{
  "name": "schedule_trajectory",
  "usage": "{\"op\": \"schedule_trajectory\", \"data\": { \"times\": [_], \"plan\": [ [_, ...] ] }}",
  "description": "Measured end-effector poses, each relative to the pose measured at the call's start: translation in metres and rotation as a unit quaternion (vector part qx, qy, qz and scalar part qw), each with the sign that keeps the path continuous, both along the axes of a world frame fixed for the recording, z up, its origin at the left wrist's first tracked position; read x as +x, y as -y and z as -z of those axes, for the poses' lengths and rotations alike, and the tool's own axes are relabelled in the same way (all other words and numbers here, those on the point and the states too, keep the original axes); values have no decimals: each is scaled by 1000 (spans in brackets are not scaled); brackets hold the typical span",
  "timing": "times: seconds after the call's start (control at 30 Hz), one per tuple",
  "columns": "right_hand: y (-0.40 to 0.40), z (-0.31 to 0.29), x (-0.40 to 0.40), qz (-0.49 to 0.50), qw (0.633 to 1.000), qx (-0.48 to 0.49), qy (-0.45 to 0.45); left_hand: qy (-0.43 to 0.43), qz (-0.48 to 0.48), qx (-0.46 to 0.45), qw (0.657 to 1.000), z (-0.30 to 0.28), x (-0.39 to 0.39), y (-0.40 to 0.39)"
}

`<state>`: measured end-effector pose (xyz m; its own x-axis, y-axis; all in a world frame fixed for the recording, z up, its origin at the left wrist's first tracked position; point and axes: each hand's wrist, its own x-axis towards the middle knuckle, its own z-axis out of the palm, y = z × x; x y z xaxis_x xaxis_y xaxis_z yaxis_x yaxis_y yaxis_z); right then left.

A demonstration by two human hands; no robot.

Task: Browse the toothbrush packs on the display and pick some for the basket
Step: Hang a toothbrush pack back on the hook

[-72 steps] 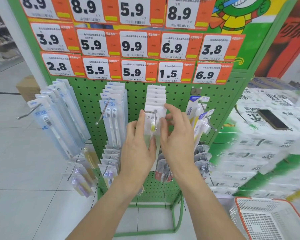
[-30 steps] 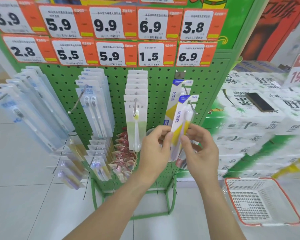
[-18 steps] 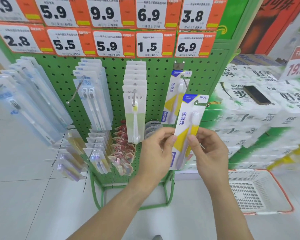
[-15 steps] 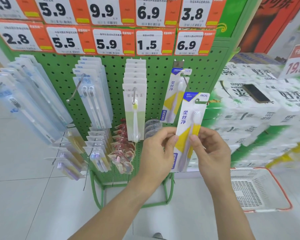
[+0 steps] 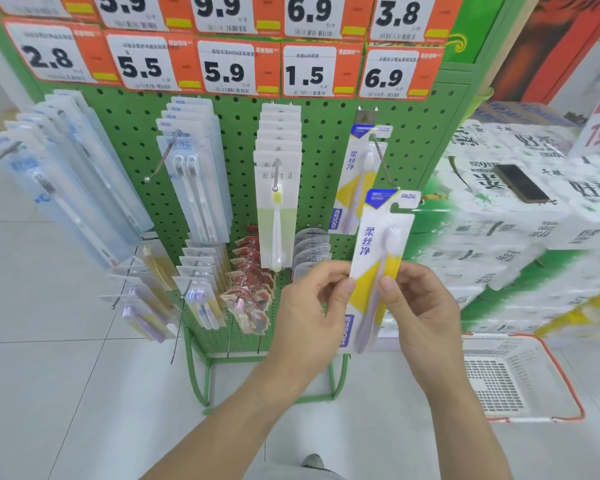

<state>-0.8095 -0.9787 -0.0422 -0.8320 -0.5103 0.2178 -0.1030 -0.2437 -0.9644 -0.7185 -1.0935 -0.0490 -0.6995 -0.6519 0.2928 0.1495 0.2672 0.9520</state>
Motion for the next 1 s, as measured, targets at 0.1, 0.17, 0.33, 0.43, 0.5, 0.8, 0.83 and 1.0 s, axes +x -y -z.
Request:
{"op": "schedule_trajectory", "data": {
  "times": [0.1,0.17,0.33,0.43,0.5,0.8,0.83,1.0],
  "plan": [
    [-7,11,4,-71,997,39,4,-1,-8,79,997,13,12,-2],
    [-11,20,7,-115,991,71,17,9,-9,116,993,22,21,-2],
    [-17,43,17,-168,972,155,53,61,-43,157,985,38,43,2],
    [-15,52,27,-198,958,197,71,55,-81,196,976,39,51,13],
    [-13,55,33,-219,949,214,78,63,-93,210,971,39,56,21],
    [-4,58,44,-299,908,273,107,47,-202,272,940,45,82,45],
    [-3,58,44,-304,904,280,107,42,-214,275,936,47,85,48],
    [6,55,48,-328,886,309,105,20,-259,291,921,51,94,59]
  ]
}}
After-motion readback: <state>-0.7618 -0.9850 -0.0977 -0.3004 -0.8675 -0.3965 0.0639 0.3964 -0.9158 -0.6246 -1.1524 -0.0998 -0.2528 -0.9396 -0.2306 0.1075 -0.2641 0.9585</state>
